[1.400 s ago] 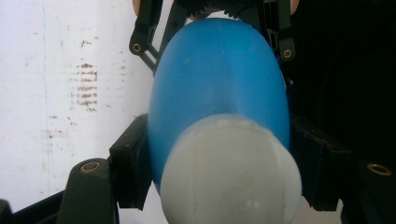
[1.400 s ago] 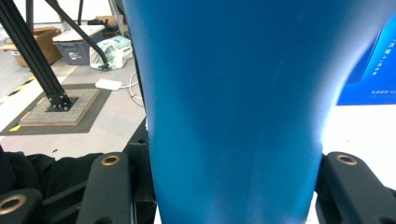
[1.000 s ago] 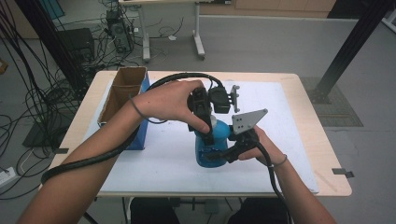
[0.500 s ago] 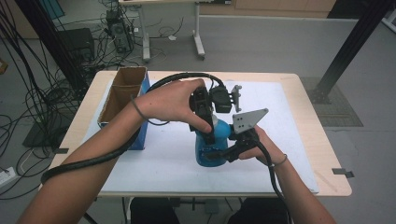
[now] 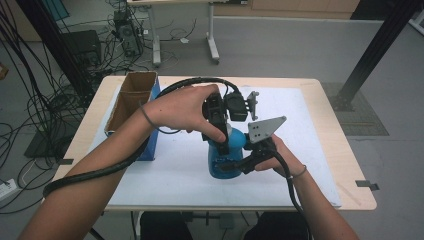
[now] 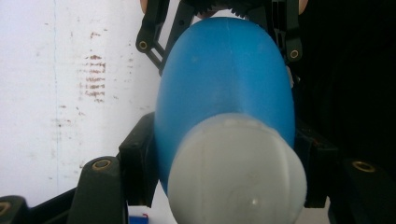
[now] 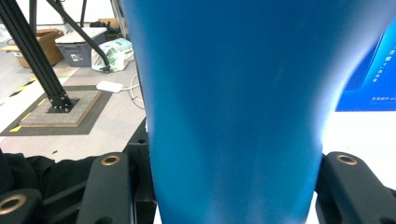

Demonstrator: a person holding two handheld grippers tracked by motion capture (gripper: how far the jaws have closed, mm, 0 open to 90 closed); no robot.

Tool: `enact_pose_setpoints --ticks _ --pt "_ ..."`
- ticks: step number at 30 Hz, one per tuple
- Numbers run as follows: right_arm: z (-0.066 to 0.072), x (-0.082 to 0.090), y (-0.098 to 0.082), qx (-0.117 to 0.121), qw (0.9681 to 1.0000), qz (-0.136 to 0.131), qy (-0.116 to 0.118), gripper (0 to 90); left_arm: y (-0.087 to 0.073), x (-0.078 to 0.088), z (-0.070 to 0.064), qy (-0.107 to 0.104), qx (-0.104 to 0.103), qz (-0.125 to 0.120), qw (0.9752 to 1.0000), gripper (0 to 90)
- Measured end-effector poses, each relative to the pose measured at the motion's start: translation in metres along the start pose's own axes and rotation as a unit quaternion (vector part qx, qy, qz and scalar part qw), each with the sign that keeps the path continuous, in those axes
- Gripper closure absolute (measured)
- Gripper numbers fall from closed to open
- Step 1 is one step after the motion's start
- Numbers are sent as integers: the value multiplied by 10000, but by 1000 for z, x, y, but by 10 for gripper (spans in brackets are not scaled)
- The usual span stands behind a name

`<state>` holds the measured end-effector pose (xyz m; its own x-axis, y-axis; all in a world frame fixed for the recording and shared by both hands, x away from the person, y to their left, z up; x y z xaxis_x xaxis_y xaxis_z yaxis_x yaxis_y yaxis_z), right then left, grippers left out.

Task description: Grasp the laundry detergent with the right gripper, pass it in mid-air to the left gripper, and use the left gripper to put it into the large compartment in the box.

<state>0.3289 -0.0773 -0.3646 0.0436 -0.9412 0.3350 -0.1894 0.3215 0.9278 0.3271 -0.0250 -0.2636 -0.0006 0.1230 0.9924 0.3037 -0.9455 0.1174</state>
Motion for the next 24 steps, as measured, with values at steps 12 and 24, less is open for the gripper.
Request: enact_pose_setpoints --ticks 12,24 --pt "1 0 1 32 10000 13 -17 434 0 1 -2 34 -18 1 10000 377" --pt "2 -1 2 32 10000 18 -3 435 -2 1 -3 20 25 0 10000 377"
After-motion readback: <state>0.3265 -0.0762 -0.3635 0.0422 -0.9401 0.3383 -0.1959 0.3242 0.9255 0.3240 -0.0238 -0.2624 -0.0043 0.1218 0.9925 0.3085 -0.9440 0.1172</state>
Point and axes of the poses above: each handheld gripper's, and its own axes: x roughly backward along the jaws, y roughly out of its top, z roughly to its left, the point moved 8 cm from there along -x, roughly forward along the jaws, and after that the axes turned 13 degrees about x, right-handed, at the moved point
